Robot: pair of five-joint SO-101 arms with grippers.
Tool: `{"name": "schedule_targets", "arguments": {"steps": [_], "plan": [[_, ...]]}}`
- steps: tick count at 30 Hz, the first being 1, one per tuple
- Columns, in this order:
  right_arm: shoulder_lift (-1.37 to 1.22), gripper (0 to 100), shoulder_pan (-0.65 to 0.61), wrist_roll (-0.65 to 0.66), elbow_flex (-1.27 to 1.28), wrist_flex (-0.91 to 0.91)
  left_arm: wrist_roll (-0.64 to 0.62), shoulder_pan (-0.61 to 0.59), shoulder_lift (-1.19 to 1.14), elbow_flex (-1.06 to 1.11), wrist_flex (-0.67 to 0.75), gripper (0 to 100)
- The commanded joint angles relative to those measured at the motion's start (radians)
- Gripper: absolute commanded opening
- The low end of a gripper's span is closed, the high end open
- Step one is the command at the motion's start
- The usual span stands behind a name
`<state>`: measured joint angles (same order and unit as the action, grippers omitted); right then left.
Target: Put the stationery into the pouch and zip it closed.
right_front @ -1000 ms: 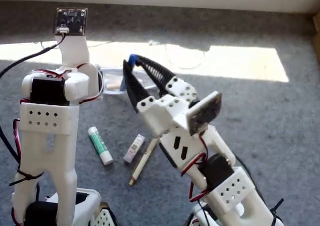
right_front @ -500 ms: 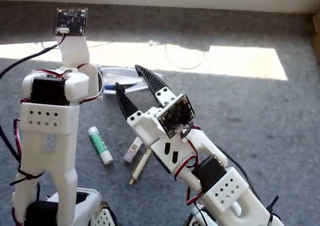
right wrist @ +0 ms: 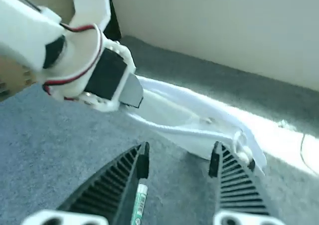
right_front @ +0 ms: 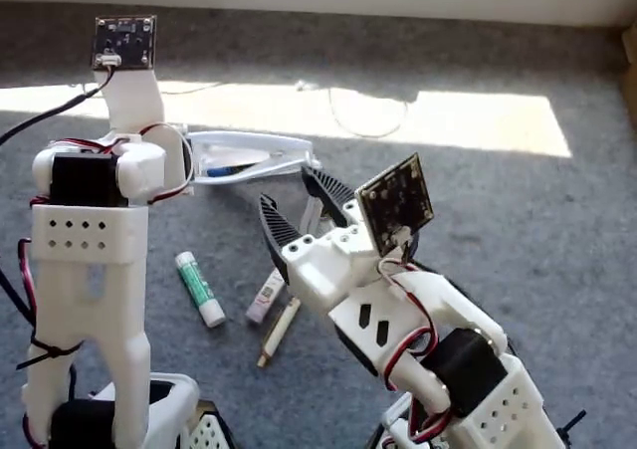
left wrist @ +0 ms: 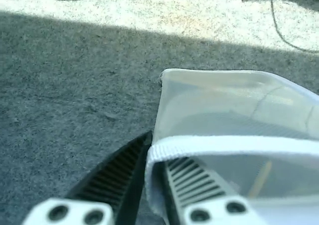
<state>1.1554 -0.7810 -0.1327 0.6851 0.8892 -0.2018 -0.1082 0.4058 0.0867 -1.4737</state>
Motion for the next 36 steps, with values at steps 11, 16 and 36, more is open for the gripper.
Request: {"name": "schedule_targets", "arguments": {"steps": [11, 16, 36], "plan": [[-0.139, 19.1, 0.136, -0.213, -0.008, 0.298, 0.005, -0.058, -0.013, -0.001, -0.003, 1], [-0.363, 19.1, 0.136, -0.316, -0.016, 0.325, 0.005, -0.058, -0.013, -0.001, -0.003, 1], [-0.854, 19.1, 0.133, -0.562, -0.012, 0.038, 0.005, -0.104, -0.013, -0.002, -0.002, 1]]}}
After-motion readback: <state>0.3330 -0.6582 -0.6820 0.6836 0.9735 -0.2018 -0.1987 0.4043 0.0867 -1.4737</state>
